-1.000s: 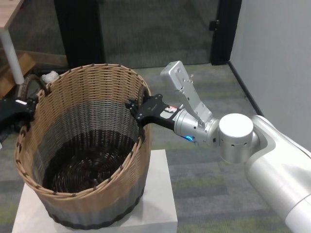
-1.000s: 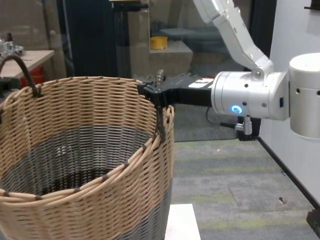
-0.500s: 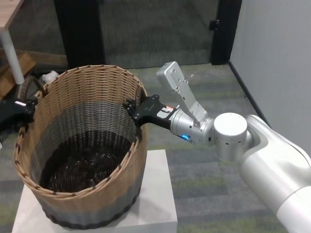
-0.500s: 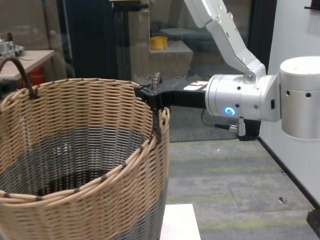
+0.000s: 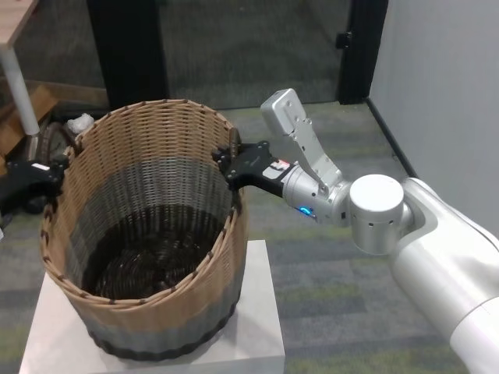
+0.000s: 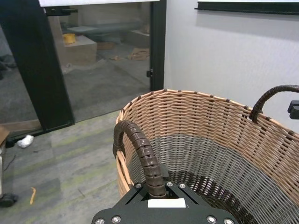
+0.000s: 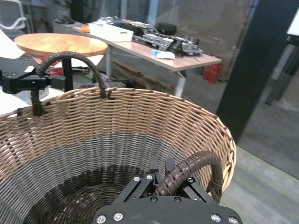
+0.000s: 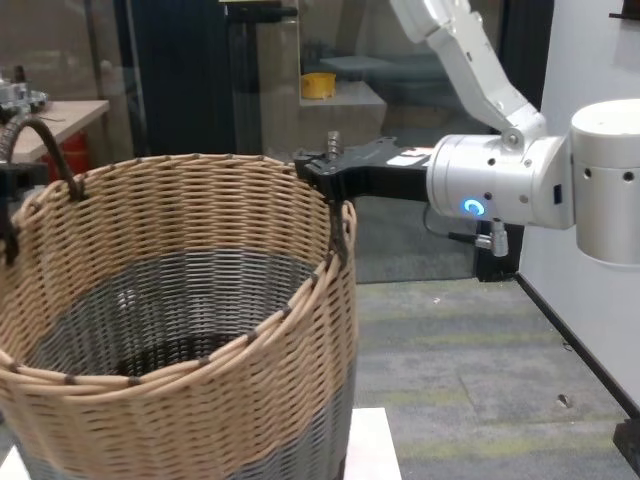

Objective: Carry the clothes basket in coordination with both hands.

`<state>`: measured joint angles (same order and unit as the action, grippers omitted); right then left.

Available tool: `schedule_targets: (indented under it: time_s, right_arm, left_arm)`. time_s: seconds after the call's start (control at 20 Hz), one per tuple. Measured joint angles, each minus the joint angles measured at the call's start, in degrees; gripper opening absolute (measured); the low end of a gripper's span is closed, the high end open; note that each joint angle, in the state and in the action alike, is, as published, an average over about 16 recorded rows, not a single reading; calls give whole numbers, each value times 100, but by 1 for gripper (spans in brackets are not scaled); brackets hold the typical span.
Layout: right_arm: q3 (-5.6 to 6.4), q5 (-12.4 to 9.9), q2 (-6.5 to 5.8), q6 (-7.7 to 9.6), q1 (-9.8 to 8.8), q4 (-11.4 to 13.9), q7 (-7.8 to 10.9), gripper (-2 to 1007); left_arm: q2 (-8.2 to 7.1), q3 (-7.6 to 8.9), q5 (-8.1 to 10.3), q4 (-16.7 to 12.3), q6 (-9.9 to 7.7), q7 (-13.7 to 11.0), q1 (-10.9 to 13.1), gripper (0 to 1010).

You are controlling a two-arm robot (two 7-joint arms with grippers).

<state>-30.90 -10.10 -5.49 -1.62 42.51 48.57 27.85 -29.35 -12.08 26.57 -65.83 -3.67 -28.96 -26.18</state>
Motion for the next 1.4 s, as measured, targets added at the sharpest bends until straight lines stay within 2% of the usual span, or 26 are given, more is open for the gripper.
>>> schedule_targets:
  time_s: [0.35,0.65,1.1,1.4]
  right_arm:
    - [124,154,-54,346,-112,224,-298,93]
    - [201,268,-45,533,-160,271,-409,93]
    - [249,333,22,520,-111,133,-333,93]
    - [246,336,41,496,-83,80,-297,110]
  left_arm:
    - [110,-100,-4,277,171,-87,-166,0]
    - [197,-180,-73,527,292,-116,-315,0]
    - [267,-234,-155,794,251,-115,-477,1]
    - [271,-241,-170,839,169,-109,-510,53]
